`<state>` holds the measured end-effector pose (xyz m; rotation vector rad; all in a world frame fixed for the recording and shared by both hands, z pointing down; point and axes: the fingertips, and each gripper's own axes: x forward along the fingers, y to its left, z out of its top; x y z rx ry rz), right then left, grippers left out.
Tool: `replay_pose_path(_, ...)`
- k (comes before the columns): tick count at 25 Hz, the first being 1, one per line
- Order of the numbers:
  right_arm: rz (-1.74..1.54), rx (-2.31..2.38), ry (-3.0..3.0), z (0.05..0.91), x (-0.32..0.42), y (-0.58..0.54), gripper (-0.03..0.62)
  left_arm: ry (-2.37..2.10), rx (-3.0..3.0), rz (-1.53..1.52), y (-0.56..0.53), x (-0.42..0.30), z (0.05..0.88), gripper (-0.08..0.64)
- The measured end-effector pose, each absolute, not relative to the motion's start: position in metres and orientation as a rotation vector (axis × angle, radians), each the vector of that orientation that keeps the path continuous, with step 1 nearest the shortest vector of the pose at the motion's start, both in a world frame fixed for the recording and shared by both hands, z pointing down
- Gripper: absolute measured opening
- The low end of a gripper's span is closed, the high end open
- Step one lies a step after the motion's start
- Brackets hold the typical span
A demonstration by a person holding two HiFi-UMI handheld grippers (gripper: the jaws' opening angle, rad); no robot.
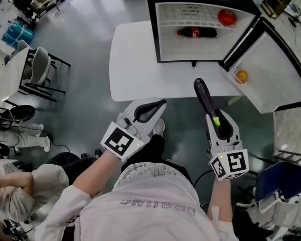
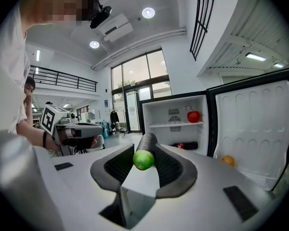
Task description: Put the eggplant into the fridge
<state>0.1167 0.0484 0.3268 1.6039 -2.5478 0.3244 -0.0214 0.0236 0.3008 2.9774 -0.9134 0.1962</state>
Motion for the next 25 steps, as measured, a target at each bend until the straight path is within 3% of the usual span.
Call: replay_pose_path(25, 0.361, 1.632, -2.439, 0.332, 0.101, -0.093, 0.126, -0.789, 2.967, 0.187, -0.123, -0.034, 0.300, 0.008)
